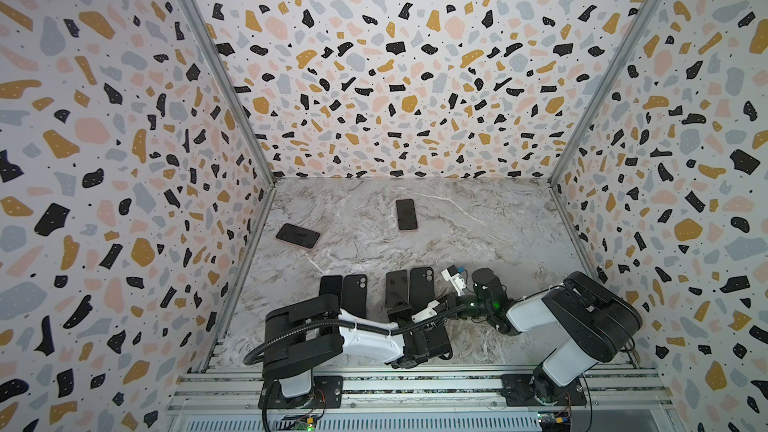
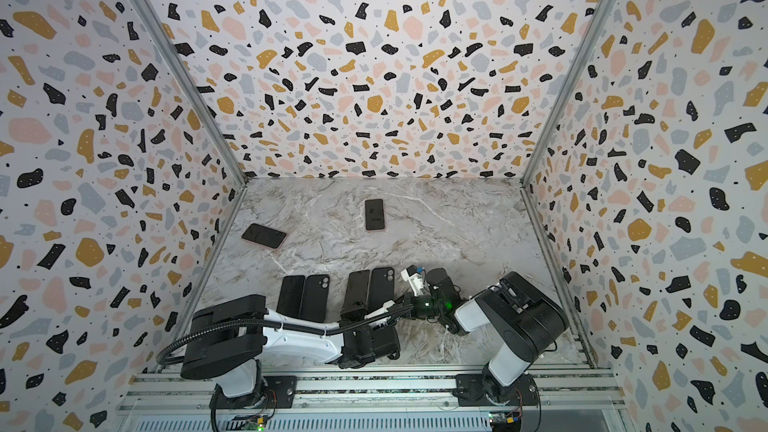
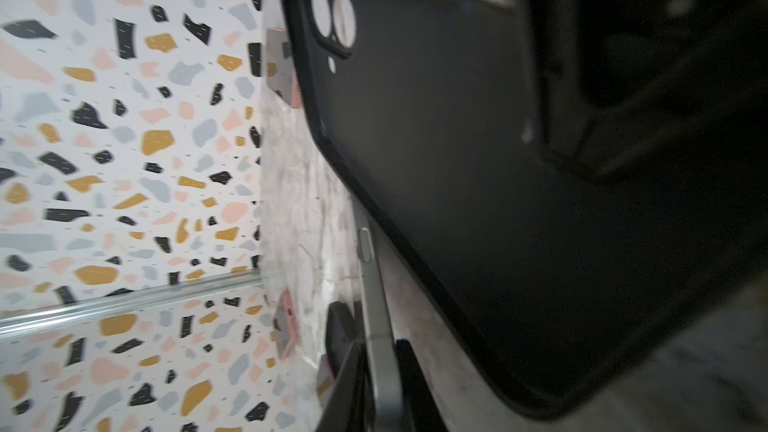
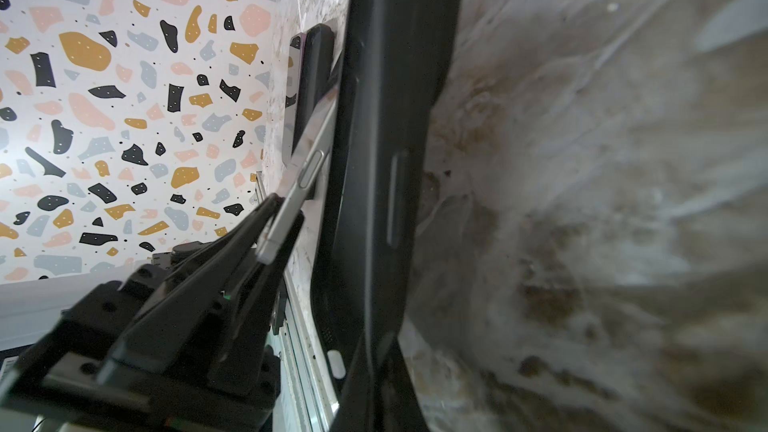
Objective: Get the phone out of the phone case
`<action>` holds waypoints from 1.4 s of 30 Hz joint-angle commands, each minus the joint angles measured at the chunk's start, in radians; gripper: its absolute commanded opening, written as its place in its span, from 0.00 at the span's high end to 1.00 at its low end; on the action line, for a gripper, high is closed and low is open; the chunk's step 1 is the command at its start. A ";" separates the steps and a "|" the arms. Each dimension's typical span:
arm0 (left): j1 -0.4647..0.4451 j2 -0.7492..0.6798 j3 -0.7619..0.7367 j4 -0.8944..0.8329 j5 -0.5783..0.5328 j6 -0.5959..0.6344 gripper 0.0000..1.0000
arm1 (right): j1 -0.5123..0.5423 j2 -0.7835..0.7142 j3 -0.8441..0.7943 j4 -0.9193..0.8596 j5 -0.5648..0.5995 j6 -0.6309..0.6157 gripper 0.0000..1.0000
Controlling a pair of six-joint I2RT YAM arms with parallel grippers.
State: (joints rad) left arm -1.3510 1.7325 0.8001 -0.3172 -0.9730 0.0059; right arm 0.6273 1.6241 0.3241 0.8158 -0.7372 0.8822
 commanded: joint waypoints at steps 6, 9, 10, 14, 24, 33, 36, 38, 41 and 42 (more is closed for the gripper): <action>0.005 0.056 0.015 -0.014 0.132 -0.006 0.64 | -0.022 0.018 0.061 -0.108 -0.019 -0.080 1.00; 0.004 0.062 0.016 -0.016 0.119 -0.010 0.59 | -0.027 0.033 0.077 -0.138 -0.013 -0.093 1.00; 0.004 0.058 0.015 -0.016 0.113 -0.013 0.57 | -0.028 0.037 0.083 -0.148 -0.008 -0.097 1.00; 0.004 0.002 0.019 -0.030 0.076 -0.041 0.28 | -0.035 0.061 0.094 -0.155 0.001 -0.094 1.00; 0.007 -0.245 0.031 -0.062 0.109 -0.111 0.03 | -0.034 0.068 0.129 -0.231 0.036 -0.116 1.00; 0.163 -0.631 -0.003 -0.041 0.159 -0.297 0.00 | -0.029 0.109 0.179 -0.264 0.044 -0.120 1.00; 0.236 -0.754 -0.029 -0.020 0.215 -0.350 0.00 | -0.002 0.129 0.214 -0.285 0.047 -0.123 1.00; 0.280 -0.792 -0.029 -0.046 0.243 -0.381 0.00 | 0.017 0.141 0.236 -0.298 0.050 -0.122 1.00; 0.317 -0.806 -0.018 -0.103 0.239 -0.434 0.00 | 0.037 0.162 0.262 -0.297 0.054 -0.112 1.00; 0.321 -0.804 -0.016 -0.113 0.237 -0.445 0.01 | 0.042 0.167 0.268 -0.297 0.056 -0.108 1.00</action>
State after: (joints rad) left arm -1.0473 0.9195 0.7975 -0.3798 -0.7650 -0.3611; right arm 0.6498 1.7763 0.5655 0.5621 -0.7021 0.7773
